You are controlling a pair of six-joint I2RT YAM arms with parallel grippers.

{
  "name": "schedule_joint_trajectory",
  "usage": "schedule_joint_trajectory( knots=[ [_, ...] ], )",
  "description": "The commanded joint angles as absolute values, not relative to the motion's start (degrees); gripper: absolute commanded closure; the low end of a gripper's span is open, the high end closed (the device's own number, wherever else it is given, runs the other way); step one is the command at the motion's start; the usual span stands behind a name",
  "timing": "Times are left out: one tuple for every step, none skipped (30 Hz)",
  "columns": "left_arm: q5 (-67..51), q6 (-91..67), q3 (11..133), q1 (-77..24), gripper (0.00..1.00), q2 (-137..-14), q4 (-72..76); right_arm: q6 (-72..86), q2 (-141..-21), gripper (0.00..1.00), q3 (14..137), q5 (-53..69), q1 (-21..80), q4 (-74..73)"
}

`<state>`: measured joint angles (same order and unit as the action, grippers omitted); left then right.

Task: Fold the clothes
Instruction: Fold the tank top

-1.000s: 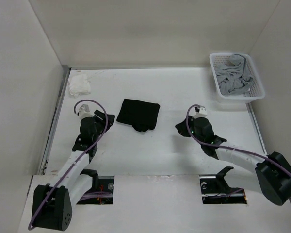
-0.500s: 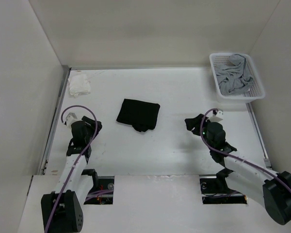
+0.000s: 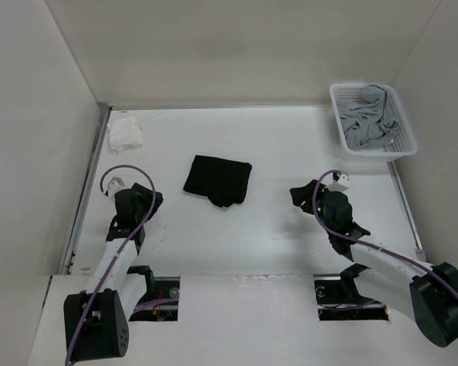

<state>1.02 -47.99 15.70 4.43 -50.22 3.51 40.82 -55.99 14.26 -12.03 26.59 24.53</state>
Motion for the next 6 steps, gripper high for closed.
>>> schedule_joint_trajectory(
  knots=[
    [0.5,-48.1,16.3,3.3,0.50,-51.7,6.9,41.4,-56.1,0.41,14.8,-11.8,26.2,27.7],
    [1.0,-48.0,16.3,2.7,0.50,-52.3,7.6,41.3,-56.1,0.41,14.8,-11.7,26.2,27.7],
    [1.2,-47.8,16.6,2.1,0.50,-53.3,8.1,41.3,-56.2,0.41,14.8,-11.6,26.1,27.7],
    [1.4,-47.7,17.2,1.5,0.50,-54.7,8.2,41.4,-56.4,0.41,14.8,-11.6,26.1,27.7],
    [1.5,-47.6,17.7,1.0,0.49,-55.6,8.3,41.4,-56.5,0.41,14.8,-11.6,26.1,27.7],
    [1.5,-47.6,18.1,0.7,0.47,-56.5,8.4,41.4,-56.6,0.41,14.8,-11.6,26.0,27.7]
  ],
)
